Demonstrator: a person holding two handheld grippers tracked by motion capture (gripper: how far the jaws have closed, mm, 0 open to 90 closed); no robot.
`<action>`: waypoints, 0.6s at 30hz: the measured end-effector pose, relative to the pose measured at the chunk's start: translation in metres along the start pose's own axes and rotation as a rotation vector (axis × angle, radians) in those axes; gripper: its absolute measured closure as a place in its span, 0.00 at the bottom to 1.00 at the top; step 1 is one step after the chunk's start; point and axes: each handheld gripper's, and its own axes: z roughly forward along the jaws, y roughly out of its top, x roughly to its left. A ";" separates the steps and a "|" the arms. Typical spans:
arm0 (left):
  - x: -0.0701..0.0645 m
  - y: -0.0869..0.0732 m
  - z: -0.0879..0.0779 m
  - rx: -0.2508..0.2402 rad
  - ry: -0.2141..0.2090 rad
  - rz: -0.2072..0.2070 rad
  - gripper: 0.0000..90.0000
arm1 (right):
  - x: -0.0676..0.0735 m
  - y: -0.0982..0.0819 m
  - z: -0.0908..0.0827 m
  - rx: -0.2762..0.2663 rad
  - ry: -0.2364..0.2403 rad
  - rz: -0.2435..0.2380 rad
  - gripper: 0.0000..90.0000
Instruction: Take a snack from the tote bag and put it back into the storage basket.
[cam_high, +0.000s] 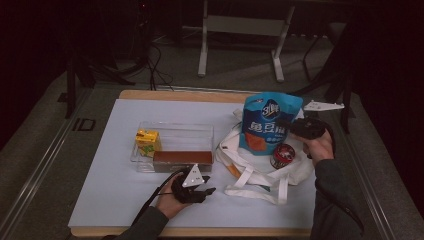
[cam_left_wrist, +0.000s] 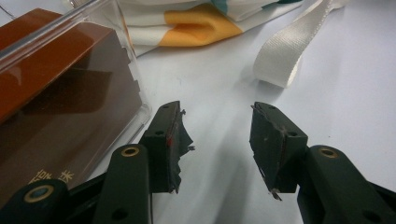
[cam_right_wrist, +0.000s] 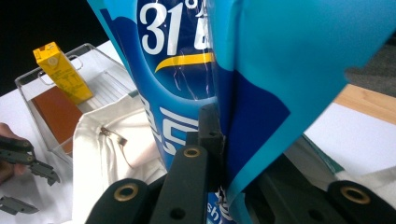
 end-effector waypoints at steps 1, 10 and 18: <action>0.000 0.000 0.000 -0.001 0.000 0.000 0.59 | 0.000 0.001 -0.001 -0.002 0.001 0.000 0.98; 0.000 0.000 0.000 0.000 -0.001 0.001 0.60 | 0.002 0.012 -0.006 -0.020 0.006 0.009 0.98; 0.000 0.000 0.000 -0.005 0.001 -0.001 0.60 | 0.005 0.022 -0.012 -0.042 0.015 0.011 0.98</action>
